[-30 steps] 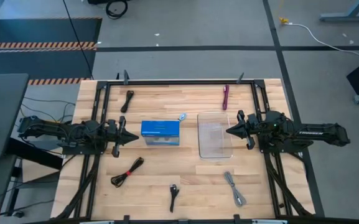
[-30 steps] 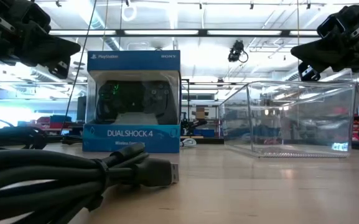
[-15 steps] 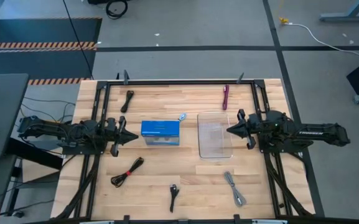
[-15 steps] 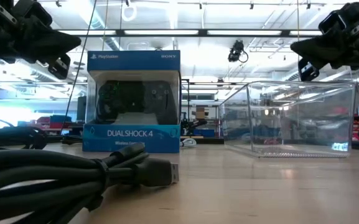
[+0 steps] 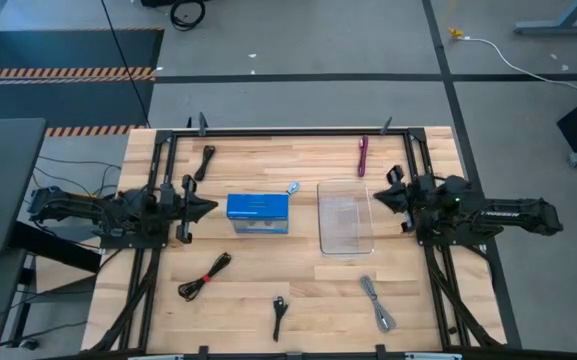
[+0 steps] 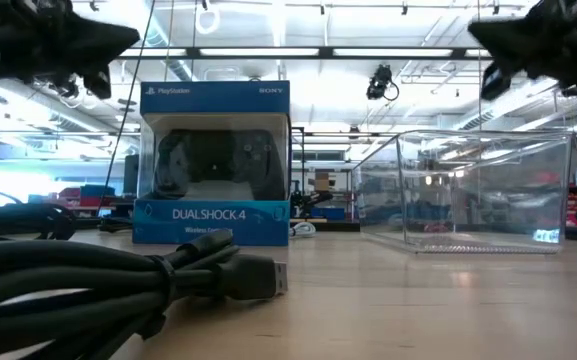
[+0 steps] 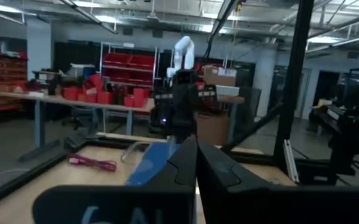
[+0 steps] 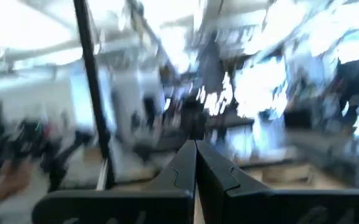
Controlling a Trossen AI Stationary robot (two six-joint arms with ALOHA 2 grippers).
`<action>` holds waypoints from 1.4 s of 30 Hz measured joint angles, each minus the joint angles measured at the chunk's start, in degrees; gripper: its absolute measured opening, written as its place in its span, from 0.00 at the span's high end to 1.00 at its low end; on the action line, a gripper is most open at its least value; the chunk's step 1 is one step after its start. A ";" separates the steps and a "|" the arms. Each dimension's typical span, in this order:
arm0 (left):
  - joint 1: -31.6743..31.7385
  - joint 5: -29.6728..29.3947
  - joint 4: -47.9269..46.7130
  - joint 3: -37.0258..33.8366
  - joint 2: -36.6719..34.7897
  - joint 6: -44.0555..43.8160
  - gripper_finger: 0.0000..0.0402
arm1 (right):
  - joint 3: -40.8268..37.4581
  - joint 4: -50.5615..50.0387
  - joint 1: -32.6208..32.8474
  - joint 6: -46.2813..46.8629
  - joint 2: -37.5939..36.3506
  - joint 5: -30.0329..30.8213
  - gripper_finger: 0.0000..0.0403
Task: Pick and place USB-C Cables
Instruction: Put the pink black charger cable into the transparent bin
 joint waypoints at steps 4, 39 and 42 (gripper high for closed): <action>0.02 -3.64 0.15 3.70 0.51 6.09 0.86 | 5.21 0.89 -1.31 1.49 0.36 3.70 0.92; 32.77 6.50 -29.67 38.97 40.04 11.19 0.62 | 77.63 -81.08 -37.64 3.30 77.45 19.12 0.44; 31.31 8.53 -29.68 38.97 39.96 11.55 0.62 | 77.71 -84.75 -39.35 5.85 81.73 19.10 0.44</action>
